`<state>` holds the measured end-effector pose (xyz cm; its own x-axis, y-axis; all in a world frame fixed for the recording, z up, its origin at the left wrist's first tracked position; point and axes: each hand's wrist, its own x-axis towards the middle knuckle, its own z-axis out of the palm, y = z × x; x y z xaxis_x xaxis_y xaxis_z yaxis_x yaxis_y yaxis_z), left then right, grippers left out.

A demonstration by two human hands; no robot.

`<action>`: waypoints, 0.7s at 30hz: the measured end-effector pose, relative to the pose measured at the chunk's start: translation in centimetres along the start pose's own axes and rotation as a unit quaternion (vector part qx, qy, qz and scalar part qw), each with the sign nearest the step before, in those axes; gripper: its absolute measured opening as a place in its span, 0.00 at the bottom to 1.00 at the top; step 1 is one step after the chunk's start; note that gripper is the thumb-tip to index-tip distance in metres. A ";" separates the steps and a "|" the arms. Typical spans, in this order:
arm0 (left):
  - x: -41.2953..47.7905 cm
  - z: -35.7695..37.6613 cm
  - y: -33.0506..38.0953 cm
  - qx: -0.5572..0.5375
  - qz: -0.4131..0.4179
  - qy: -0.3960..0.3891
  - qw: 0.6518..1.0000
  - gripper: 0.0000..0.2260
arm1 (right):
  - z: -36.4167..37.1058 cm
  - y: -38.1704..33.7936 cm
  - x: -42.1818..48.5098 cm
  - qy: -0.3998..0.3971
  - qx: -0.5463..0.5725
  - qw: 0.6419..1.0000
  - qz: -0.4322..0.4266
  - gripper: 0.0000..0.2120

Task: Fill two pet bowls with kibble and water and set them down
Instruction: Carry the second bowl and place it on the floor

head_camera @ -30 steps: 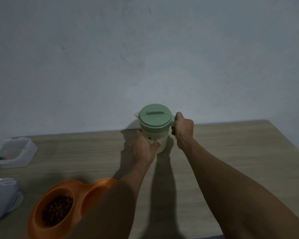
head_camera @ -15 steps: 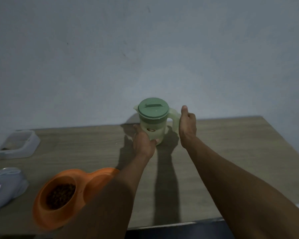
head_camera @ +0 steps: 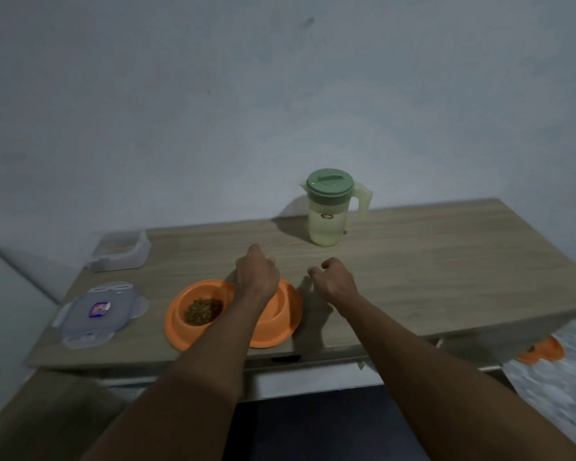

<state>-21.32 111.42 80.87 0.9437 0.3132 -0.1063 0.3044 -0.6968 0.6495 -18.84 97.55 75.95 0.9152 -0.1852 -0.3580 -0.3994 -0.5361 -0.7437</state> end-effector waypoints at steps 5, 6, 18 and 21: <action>-0.7 -5.1 -7.7 0.023 -0.056 0.017 0.998 0.19 | 4.2 -1.0 -3.9 -0.007 -0.044 0.999 0.016 0.26; -0.7 -5.9 -9.0 0.028 -0.068 0.023 0.997 0.18 | 4.7 -1.0 -4.4 -0.005 -0.049 0.999 0.018 0.26; -0.8 -7.5 -16.1 0.029 -0.140 -0.006 0.990 0.16 | 7.9 -0.6 -5.7 -0.007 -0.091 0.995 0.051 0.27; -0.2 -7.2 -16.6 0.018 -0.159 -0.017 0.987 0.17 | 8.1 -0.9 -4.7 -0.008 -0.085 0.994 0.071 0.29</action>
<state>-27.51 127.59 75.50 0.8034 0.4987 -0.3252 0.5895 -0.5901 0.5516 -23.20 105.53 73.75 0.8493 -0.2564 -0.4615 -0.5074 -0.6378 -0.5794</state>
